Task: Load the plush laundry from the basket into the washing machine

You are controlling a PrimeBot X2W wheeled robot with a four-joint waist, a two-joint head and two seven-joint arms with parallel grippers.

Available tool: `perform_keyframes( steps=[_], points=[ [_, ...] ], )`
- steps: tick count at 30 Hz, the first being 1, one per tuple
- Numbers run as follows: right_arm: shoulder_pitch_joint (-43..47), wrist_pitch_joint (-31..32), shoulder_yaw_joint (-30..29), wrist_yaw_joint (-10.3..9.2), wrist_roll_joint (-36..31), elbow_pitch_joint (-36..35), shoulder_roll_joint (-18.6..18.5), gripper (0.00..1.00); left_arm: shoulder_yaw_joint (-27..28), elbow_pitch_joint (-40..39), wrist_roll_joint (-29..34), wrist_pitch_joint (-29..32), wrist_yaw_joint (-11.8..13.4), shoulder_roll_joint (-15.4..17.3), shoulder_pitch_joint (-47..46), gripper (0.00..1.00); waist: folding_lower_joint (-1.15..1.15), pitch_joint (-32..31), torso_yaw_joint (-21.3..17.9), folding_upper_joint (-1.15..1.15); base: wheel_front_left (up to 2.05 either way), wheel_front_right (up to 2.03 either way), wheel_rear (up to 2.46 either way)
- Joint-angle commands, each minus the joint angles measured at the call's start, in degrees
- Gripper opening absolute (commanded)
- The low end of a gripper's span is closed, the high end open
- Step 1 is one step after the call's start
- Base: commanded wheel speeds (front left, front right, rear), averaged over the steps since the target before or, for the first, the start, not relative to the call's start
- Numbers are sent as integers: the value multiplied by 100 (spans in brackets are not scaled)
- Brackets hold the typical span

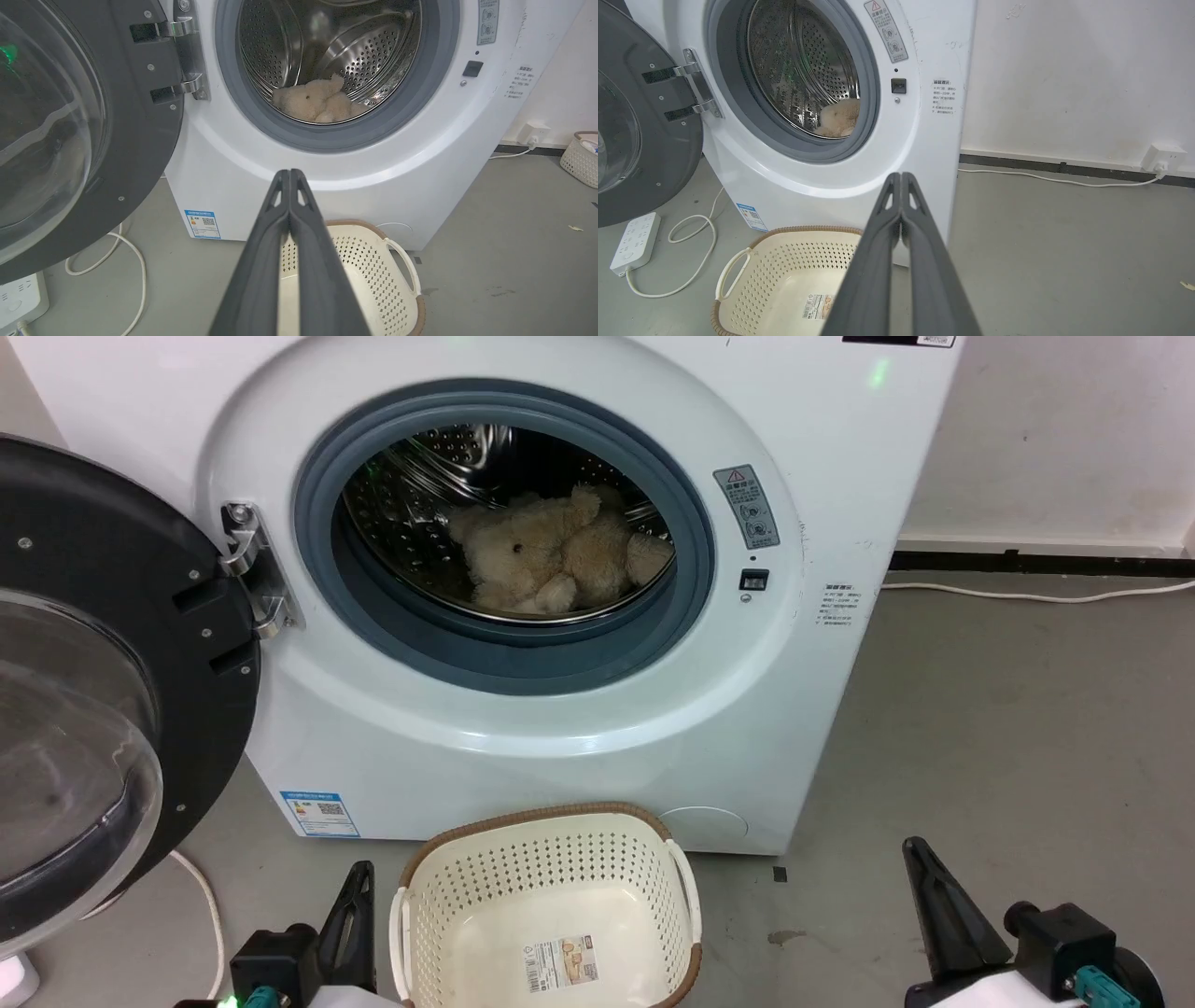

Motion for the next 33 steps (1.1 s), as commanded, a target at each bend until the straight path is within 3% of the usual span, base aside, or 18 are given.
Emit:
perform_keyframes(
  steps=[1, 33],
  points=[
    [-106, 30, -24, 2, -54, -40, 10, 0, 37, -49, 55, 32, -13, -13, -82, 0, 0, 1, 2, 0, 0, 0, 0],
    [-285, 430, -154, 3, -304, -123, 16, 0, 148, -276, 412, 429, -56, -104, -274, 0, 0, 32, 59, 0, 0, 0, 0]
  ],
)
